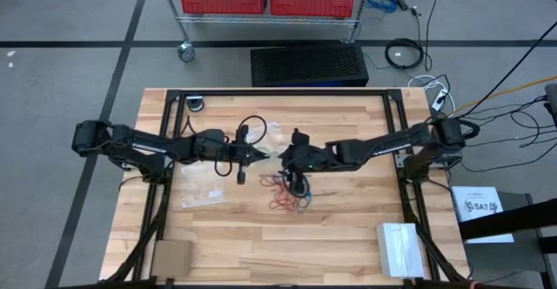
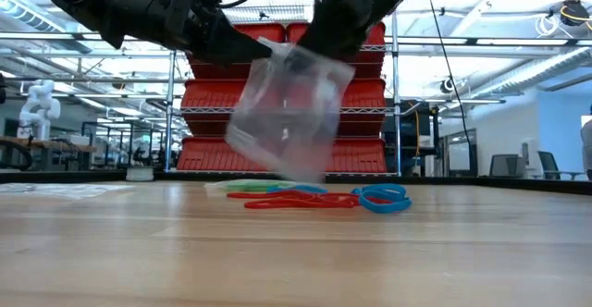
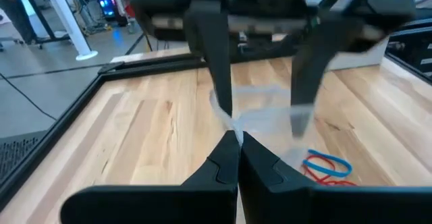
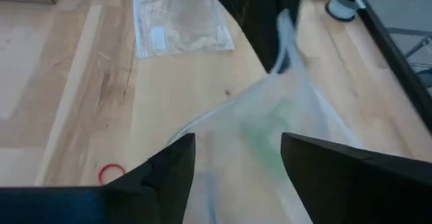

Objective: Sort rubber bands
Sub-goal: Open the bottom right transparent zip bag, then put the red rubber band into the bottom right transparent zip bag

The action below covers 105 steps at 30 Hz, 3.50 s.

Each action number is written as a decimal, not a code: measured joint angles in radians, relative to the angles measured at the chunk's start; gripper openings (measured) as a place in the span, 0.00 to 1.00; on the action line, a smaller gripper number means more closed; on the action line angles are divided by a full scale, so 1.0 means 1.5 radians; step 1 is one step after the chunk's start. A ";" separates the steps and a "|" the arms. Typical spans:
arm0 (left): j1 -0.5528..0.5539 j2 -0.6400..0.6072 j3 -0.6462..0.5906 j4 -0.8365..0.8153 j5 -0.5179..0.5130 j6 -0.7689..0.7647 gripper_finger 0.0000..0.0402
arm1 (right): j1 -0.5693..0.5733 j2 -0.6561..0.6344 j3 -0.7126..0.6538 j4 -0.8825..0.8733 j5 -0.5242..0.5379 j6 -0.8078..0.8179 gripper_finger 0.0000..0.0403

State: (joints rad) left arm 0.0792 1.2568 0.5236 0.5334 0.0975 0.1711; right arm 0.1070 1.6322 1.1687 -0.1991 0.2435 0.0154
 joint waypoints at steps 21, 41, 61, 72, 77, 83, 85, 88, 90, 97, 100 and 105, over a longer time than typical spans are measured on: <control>0.016 -0.038 -0.001 -0.008 -0.036 -0.005 0.00 | 0.111 0.069 0.001 -0.154 -0.012 0.070 0.49; 0.017 -0.042 -0.001 -0.031 -0.036 -0.005 0.00 | 0.046 0.182 0.000 -0.125 -0.110 0.099 0.12; 0.017 -0.042 -0.001 -0.033 -0.036 -0.006 0.00 | 0.046 0.183 0.000 -0.122 -0.114 0.119 0.25; 0.017 -0.042 -0.001 -0.036 -0.036 -0.006 0.00 | 0.046 0.207 0.001 -0.112 -0.110 0.112 0.12; 0.017 -0.042 -0.001 -0.036 -0.036 -0.006 0.00 | 0.046 0.201 0.001 -0.115 -0.110 0.109 0.06; 0.017 -0.042 -0.001 -0.037 -0.036 -0.006 0.00 | 0.046 0.167 0.000 -0.135 -0.108 0.107 0.01; 0.017 -0.042 -0.001 -0.037 -0.036 -0.006 0.00 | 0.046 0.156 0.000 -0.139 -0.106 0.107 0.01; 0.017 -0.042 -0.001 -0.038 -0.036 -0.005 0.00 | 0.050 0.133 0.000 -0.147 -0.088 0.107 0.01; 0.017 -0.042 -0.001 -0.038 -0.036 -0.005 0.00 | 0.053 0.116 0.000 -0.155 -0.074 0.107 0.00; 0.017 -0.042 -0.001 -0.038 -0.035 -0.006 0.00 | 0.073 0.046 0.000 -0.159 -0.036 0.104 0.00; 0.017 -0.042 -0.001 -0.037 -0.036 -0.006 0.00 | 0.082 0.018 0.000 -0.155 -0.020 0.103 0.00; 0.017 -0.042 -0.001 -0.037 -0.035 -0.006 0.00 | 0.088 -0.015 0.000 -0.130 0.005 0.093 0.00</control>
State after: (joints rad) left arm 0.1045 1.1938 0.5228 0.4779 0.0444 0.1627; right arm 0.2385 1.6102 1.1683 -0.3942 0.2509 0.1544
